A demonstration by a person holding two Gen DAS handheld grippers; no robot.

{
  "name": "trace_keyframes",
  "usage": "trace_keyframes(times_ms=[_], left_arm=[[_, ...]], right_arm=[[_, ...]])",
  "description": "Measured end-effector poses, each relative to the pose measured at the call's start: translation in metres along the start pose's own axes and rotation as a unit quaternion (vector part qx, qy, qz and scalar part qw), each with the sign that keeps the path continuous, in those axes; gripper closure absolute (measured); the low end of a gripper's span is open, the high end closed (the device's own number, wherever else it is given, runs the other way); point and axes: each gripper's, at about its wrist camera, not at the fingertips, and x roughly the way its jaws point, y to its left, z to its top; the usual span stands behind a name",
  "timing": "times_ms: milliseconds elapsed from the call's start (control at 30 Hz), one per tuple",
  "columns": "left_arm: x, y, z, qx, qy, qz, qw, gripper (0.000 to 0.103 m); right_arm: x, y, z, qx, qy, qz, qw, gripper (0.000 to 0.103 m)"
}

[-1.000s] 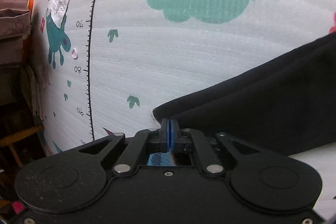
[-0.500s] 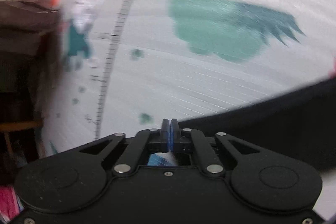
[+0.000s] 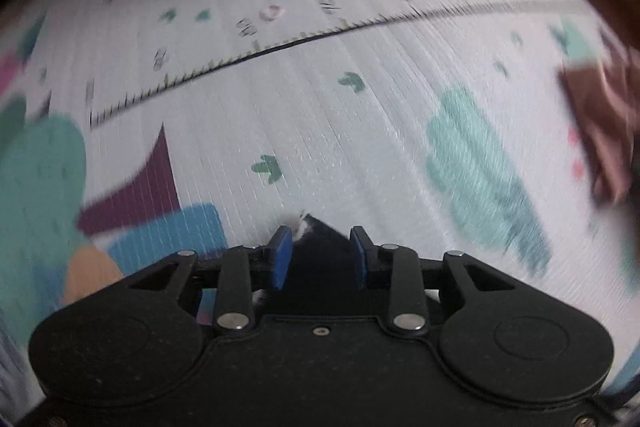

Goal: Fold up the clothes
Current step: 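Open the left tool and release the trouser hem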

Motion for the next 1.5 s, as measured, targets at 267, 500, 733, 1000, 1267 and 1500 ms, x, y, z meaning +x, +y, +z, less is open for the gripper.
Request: trace_keyframes(times_ms=[267,500,733,1000,1267,1500], left_arm=[[0.019,-0.02,0.01,-0.072,0.046,0.043,0.9955,0.072],[0.025,-0.014,0.007,-0.157,0.016,0.093,0.9831,0.065],[0.034,-0.011,0.003,-0.176,0.013,0.108,0.9784,0.07],[0.037,-0.012,-0.003,-0.164,0.002,0.122,0.9788,0.095],[0.001,0.0,-0.024,-0.213,-0.069,0.076,0.9718,0.101],[-0.01,-0.007,-0.018,-0.212,-0.088,0.065,0.9712,0.101]], right_arm=[[0.002,0.0,0.001,-0.002,0.002,-0.001,1.0,0.086],[0.001,0.001,0.001,-0.004,0.003,0.0,1.0,0.086],[0.001,0.0,0.0,-0.005,0.004,0.002,1.0,0.086],[0.0,0.002,0.0,-0.006,0.003,0.001,1.0,0.086],[0.001,0.002,-0.001,-0.007,0.001,0.001,1.0,0.086],[0.001,0.003,-0.003,-0.014,-0.002,-0.003,1.0,0.086]])
